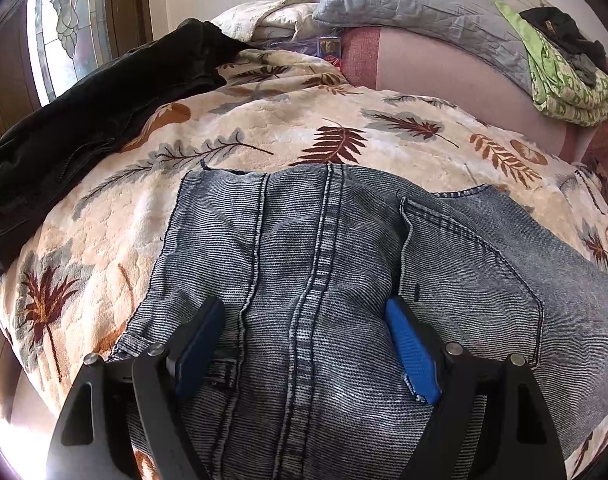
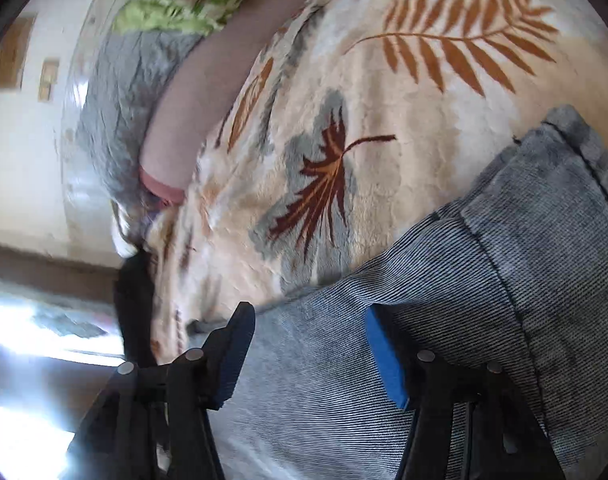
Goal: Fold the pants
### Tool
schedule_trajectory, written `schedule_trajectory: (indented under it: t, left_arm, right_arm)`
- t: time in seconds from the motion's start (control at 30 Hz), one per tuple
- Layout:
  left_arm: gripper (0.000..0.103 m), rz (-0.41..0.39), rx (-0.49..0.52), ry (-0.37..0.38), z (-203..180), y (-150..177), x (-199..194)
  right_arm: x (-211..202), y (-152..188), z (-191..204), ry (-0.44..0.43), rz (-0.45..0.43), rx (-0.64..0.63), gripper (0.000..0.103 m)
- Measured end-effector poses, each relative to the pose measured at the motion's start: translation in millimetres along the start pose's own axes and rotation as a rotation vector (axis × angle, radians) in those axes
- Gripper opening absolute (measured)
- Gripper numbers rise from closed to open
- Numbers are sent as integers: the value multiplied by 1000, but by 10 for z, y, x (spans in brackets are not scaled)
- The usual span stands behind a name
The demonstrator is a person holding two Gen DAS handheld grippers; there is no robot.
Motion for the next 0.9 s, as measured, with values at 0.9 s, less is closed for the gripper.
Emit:
schedule_trajectory:
  t: [0.9]
  left_arm:
    - [85,128,212,-22,-842,255,-186]
  right_arm:
    - [-894,654,-612,-87,-32,-21,78]
Point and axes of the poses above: each gripper's, at about its wrist camera, not at the fingertips, and x roughly the way its jaws point, z to its left, y to its underside, the point moved 5 cm from there along x, roughly the way its jaws point, and after that the axes turned 9 degrees about y, right-handed, at the moved point
